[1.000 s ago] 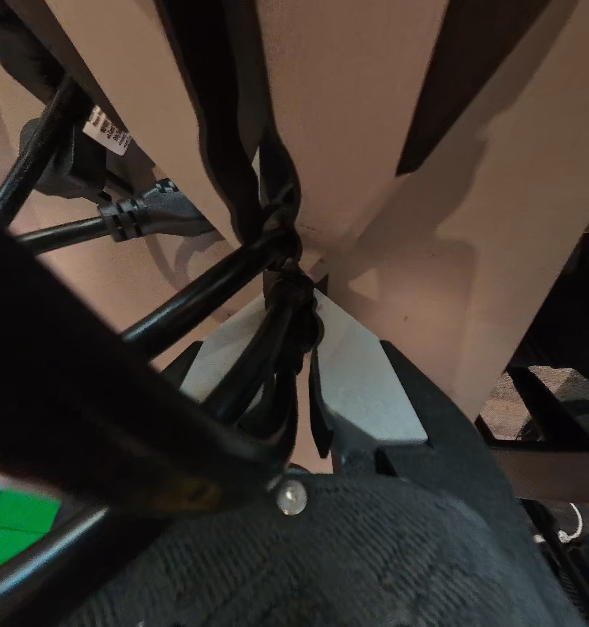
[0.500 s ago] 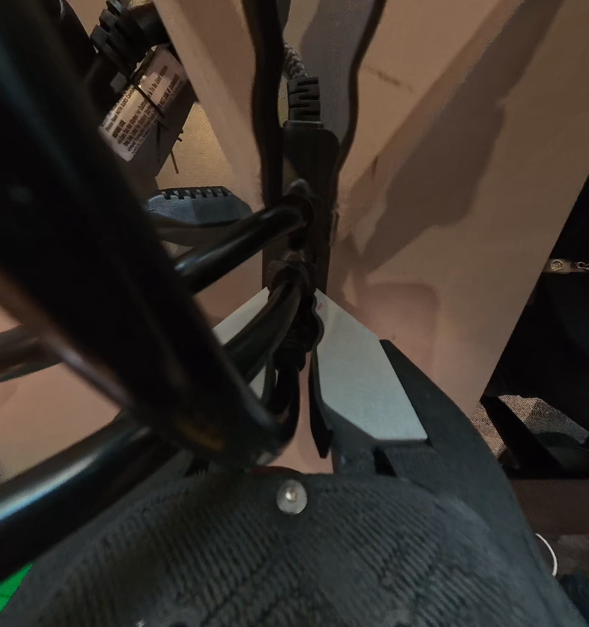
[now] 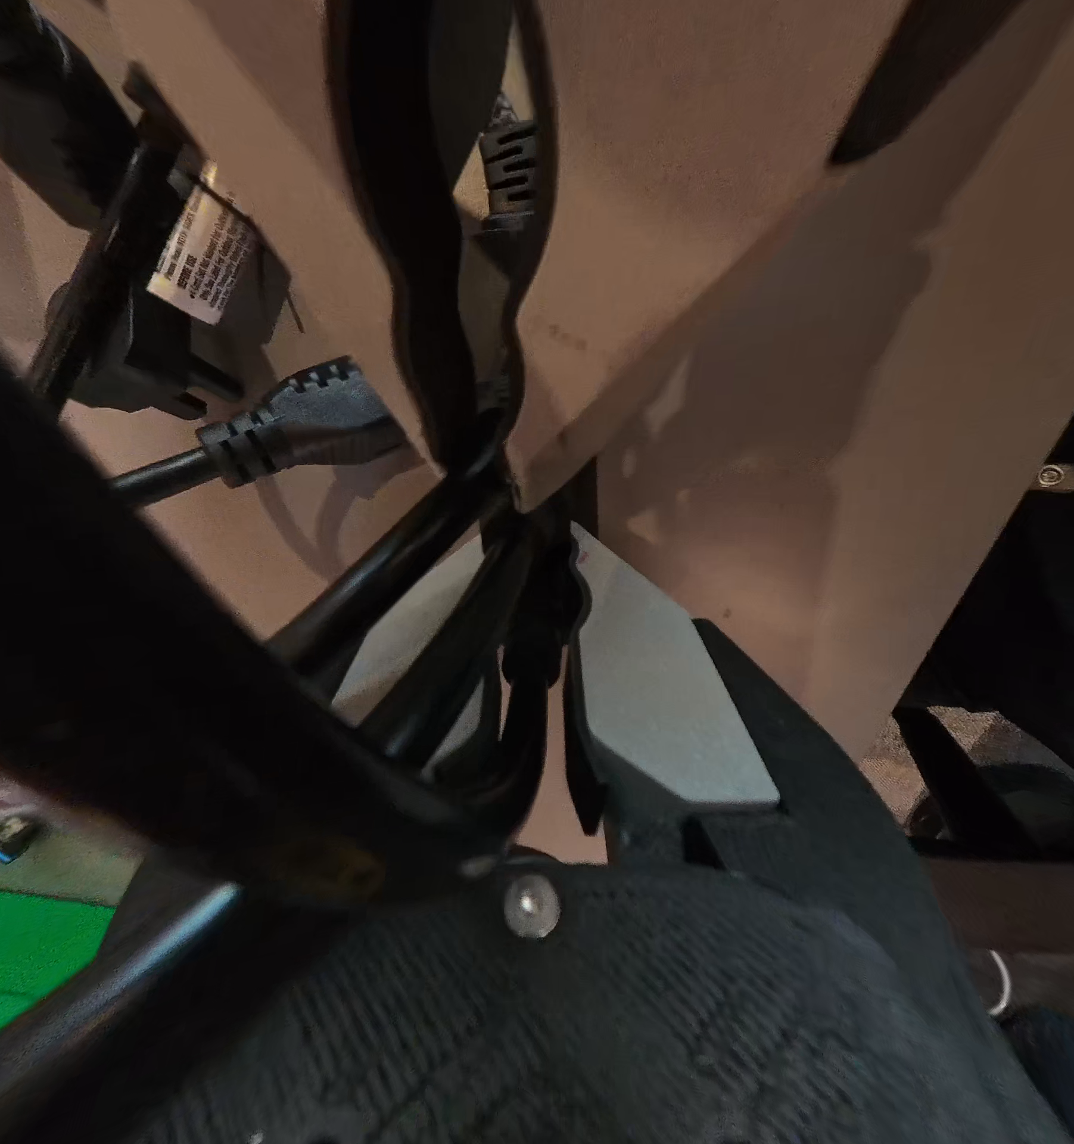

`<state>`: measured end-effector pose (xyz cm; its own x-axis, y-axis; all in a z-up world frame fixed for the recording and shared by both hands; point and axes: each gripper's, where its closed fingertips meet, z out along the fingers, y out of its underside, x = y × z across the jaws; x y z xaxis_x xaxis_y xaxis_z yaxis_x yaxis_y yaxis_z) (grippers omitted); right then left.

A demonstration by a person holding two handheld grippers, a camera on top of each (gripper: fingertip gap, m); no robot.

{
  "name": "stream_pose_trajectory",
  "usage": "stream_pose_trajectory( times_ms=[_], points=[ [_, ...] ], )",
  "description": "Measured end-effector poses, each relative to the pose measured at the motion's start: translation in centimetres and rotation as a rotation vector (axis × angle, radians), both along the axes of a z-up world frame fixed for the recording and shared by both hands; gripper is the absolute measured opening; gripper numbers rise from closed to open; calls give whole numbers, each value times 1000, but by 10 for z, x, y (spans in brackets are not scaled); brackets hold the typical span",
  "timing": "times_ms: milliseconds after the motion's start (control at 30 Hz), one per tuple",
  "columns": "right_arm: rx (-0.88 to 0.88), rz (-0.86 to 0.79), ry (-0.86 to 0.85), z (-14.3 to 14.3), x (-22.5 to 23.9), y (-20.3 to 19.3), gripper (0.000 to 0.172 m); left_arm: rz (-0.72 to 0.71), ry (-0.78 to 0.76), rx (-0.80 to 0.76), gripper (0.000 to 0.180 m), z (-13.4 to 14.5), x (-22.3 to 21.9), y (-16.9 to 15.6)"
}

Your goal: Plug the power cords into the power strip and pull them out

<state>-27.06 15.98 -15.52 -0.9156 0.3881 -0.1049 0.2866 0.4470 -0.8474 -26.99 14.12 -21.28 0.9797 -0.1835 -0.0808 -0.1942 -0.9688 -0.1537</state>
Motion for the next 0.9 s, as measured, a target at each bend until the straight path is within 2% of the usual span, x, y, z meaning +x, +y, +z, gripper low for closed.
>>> stream_pose_trajectory(
  times_ms=[33,167,267,300,367,400,500,600,667,767,800,900],
  points=[
    [-1,-1,3,0,1,1,6,9,-13,20,12,0,0,0],
    [61,-27,79,1,3,13,7,69,-84,194,13,1,3,8],
    [133,-124,207,3,-5,33,0,73,-98,212,18,1,5,3],
    [142,-160,244,5,-10,37,2,82,-99,205,23,1,6,1],
    [174,-232,286,6,-19,40,21,133,-82,217,32,5,2,0],
    [215,-297,318,6,-27,42,23,152,-84,260,46,13,3,4],
    [376,-489,446,6,-49,51,0,208,-27,357,47,44,-2,17],
    [391,-565,528,16,-54,45,0,186,135,295,41,45,-6,20],
    [283,-590,524,28,-52,41,0,201,128,267,38,35,-3,24],
    [146,-614,423,34,-50,44,0,207,111,269,38,32,2,30],
    [173,-621,418,30,-50,46,0,206,121,282,35,34,1,33],
    [329,-632,559,26,-49,44,0,236,109,313,35,38,1,39]
  ],
)
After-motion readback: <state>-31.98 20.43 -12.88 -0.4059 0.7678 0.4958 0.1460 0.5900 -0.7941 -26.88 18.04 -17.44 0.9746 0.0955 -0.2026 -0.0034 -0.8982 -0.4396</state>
